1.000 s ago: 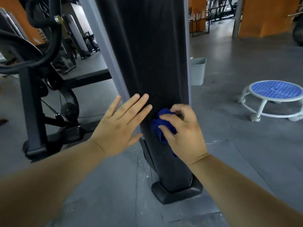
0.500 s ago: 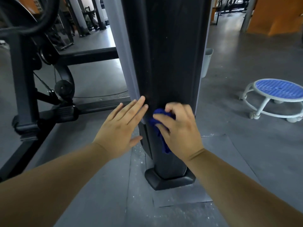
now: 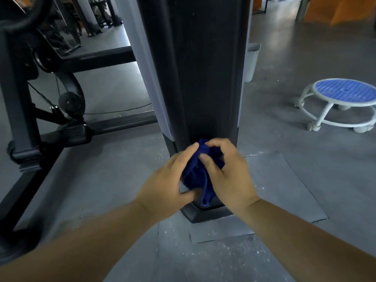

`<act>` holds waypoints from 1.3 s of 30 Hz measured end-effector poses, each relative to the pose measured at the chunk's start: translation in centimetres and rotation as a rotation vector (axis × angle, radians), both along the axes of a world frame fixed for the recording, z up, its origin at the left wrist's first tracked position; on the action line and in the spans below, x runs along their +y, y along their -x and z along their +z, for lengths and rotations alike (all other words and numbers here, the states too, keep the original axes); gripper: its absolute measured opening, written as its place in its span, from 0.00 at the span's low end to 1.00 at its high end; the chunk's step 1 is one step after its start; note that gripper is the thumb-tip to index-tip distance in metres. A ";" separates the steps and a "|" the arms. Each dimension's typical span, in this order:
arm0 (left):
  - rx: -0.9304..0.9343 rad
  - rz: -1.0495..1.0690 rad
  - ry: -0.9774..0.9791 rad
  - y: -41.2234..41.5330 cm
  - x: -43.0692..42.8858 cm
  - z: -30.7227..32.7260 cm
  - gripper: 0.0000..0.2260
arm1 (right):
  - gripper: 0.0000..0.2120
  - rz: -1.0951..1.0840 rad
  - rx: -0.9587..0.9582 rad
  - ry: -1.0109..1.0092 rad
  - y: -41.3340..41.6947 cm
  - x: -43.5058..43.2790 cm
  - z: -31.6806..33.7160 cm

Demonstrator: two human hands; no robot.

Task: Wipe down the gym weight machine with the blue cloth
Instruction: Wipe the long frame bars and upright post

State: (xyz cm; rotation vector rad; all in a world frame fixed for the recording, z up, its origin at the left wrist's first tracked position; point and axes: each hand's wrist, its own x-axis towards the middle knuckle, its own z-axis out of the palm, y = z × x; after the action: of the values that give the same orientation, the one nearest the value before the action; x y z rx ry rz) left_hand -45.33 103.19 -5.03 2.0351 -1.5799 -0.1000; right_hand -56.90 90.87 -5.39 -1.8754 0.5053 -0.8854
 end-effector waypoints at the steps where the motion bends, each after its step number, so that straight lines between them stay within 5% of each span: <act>1: 0.041 0.012 0.035 0.3 -0.4 0.2 0.40 | 0.06 0.035 0.010 -0.125 0.3 0.5 0.1; 6: 0.217 0.103 0.098 0.2 -0.8 0.1 0.24 | 0.12 0.359 0.077 -0.807 2.4 -0.9 -0.2; 8: 0.383 0.120 0.126 0.4 -1.0 -0.5 0.27 | 0.19 0.466 0.086 -0.921 3.3 -1.8 -0.6; 11: 0.564 0.052 0.092 1.6 -2.1 -1.2 0.31 | 0.20 0.332 -0.006 -0.899 3.3 -2.1 -1.0; 13: 0.638 0.019 0.050 1.9 -2.6 -1.0 0.33 | 0.17 0.192 -0.085 -0.817 2.9 -2.1 -1.0; 16: 0.541 -0.004 0.040 1.0 -2.3 -0.3 0.36 | 0.17 0.044 -0.043 -0.381 2.0 -1.9 -1.0; 21: -0.178 0.066 0.182 -0.6 -0.6 -0.1 0.26 | 0.14 -0.221 -0.087 0.350 0.8 -2.5 -1.1; 24: -0.511 0.104 0.246 -2.0 -0.3 -0.7 0.27 | 0.14 -0.248 -0.034 0.598 0.2 -3.6 -2.5; 29: -0.682 0.121 0.118 -3.1 -1.1 -1.3 0.42 | 0.13 -0.185 0.090 0.790 0.4 -4.4 -6.5; 33: -0.660 0.139 0.037 -2.8 -1.7 -1.5 0.48 | 0.15 -0.146 0.333 0.699 1.9 -5.3 -12.4; 39: -0.719 0.104 -0.007 -3.5 -1.0 -2.4 0.50 | 0.14 -0.258 0.061 0.614 1.2 -4.3 -7.9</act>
State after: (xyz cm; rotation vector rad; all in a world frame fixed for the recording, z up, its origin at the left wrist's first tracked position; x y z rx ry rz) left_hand -41.81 102.19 -7.46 2.2893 -1.8528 0.7418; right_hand -58.08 86.56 -13.30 -2.4324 0.5631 -1.2601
